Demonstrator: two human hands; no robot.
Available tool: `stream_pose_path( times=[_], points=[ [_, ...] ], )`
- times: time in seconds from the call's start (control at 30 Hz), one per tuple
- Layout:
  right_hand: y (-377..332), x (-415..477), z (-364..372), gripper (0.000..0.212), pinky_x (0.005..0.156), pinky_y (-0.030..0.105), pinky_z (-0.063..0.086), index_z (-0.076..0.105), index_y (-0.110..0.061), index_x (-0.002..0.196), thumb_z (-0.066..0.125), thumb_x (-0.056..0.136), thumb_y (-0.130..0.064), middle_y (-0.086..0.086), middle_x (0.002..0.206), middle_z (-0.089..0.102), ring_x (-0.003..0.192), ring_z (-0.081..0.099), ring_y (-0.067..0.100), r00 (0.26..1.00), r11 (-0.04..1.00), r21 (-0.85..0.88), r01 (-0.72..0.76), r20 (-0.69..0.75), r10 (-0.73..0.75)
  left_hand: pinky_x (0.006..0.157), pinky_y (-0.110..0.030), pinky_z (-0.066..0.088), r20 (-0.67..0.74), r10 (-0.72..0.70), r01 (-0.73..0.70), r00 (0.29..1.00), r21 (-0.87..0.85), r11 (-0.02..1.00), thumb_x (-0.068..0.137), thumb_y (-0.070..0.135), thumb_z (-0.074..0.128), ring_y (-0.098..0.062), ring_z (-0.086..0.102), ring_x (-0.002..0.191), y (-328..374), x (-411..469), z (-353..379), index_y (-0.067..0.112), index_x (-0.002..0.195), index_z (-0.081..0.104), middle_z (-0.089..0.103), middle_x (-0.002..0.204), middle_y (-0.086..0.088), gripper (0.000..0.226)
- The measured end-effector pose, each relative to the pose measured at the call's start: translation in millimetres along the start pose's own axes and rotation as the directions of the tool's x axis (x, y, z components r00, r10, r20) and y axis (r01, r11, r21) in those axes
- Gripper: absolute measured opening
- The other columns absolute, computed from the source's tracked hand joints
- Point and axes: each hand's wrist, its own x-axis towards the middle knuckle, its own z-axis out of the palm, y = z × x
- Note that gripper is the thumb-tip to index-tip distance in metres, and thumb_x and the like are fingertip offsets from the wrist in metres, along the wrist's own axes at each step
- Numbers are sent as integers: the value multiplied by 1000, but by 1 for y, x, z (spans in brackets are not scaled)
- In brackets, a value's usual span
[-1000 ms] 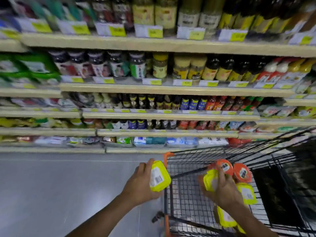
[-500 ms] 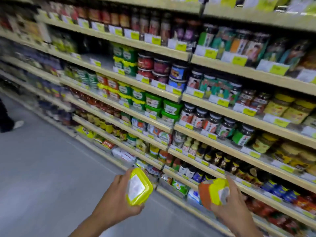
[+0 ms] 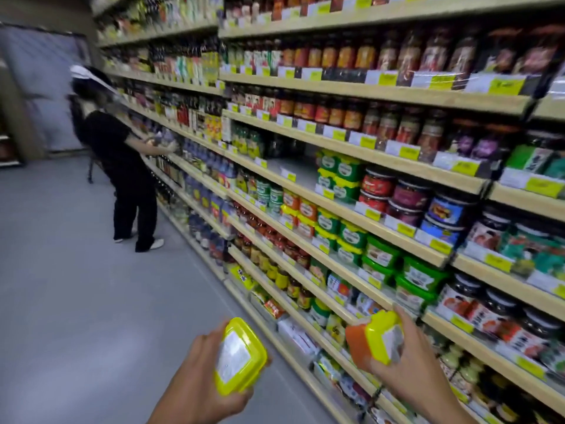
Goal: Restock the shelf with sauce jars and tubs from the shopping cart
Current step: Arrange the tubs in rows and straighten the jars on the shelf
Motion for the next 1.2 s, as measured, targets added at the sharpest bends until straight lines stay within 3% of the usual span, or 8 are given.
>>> stream_pose_path(
  times=[0.1, 0.3, 0.57, 0.7, 0.8, 0.97, 1.07, 1.2],
  points=[
    [-21, 40, 15, 112, 109, 54, 41, 9, -54, 149, 84, 66, -59, -9, 163, 19, 146, 29, 26, 998, 997, -22, 68, -1, -68, 89, -32, 55, 8, 2, -3, 1000, 8, 1000, 63, 60, 87, -7, 63, 100, -22, 31, -14, 38, 128, 51, 63, 110, 10, 77],
    [-63, 138, 43, 115, 109, 50, 40, 7, -46, 154, 86, 71, -47, -9, 161, 20, 146, 28, 22, 988, 987, -21, 157, -8, -157, 82, -36, 57, -76, -28, 29, 997, 6, 1000, 60, 55, 91, -10, 67, 97, -54, 108, -37, 36, 132, 51, 63, 106, 5, 85],
    [-117, 281, 80, 116, 107, 50, 44, 6, -49, 153, 82, 66, -61, -11, 161, 21, 143, 35, 21, 976, 976, -40, 215, -26, -216, 83, -1, 41, -242, -15, 15, 970, -2, 1000, 48, 36, 97, 13, 56, 110, -82, 202, -74, 63, 136, 42, 56, 117, 32, 107],
    [-147, 335, 101, 114, 107, 47, 42, 7, -48, 152, 84, 68, -54, -10, 161, 21, 144, 34, 21, 969, 969, -46, 245, -19, -246, 80, -4, 45, -262, 7, -2, 965, 18, 1000, 48, 17, 100, 9, 64, 100, -101, 241, -97, 51, 130, 55, 66, 111, 26, 100],
    [-169, 369, 118, 111, 105, 44, 43, 13, -44, 152, 86, 68, -49, -6, 157, 30, 139, 38, 21, 962, 963, -35, 267, -40, -268, 71, -22, 56, -223, 14, -14, 975, 1, 1000, 51, 12, 95, -11, 73, 85, -113, 274, -117, 41, 124, 61, 74, 95, 12, 86],
    [-197, 411, 151, 112, 102, 43, 45, 15, -44, 152, 86, 65, -52, -4, 153, 36, 135, 44, 22, 969, 972, -51, 228, -82, -231, 67, -3, 49, -297, 109, -113, 949, 3, 994, 45, -13, 92, 14, 65, 77, -135, 330, -140, 70, 110, 57, 69, 91, 34, 111],
    [-215, 429, 173, 112, 97, 41, 47, 16, -45, 151, 87, 64, -51, -3, 151, 36, 132, 45, 23, 968, 976, -78, 204, -133, -213, 67, -1, 46, -264, 128, -137, 956, -16, 990, 46, 4, 93, 11, 64, 76, -165, 361, -158, 70, 106, 57, 67, 90, 32, 96],
    [-246, 446, 199, 111, 97, 45, 48, 13, -49, 149, 87, 66, -52, -3, 154, 34, 135, 43, 25, 965, 985, -115, 129, -212, -152, 86, -20, 50, -157, 69, -73, 985, -18, 997, 53, 27, 94, 4, 65, 105, -232, 400, -187, 53, 134, 51, 65, 112, 20, 95]
  ],
)
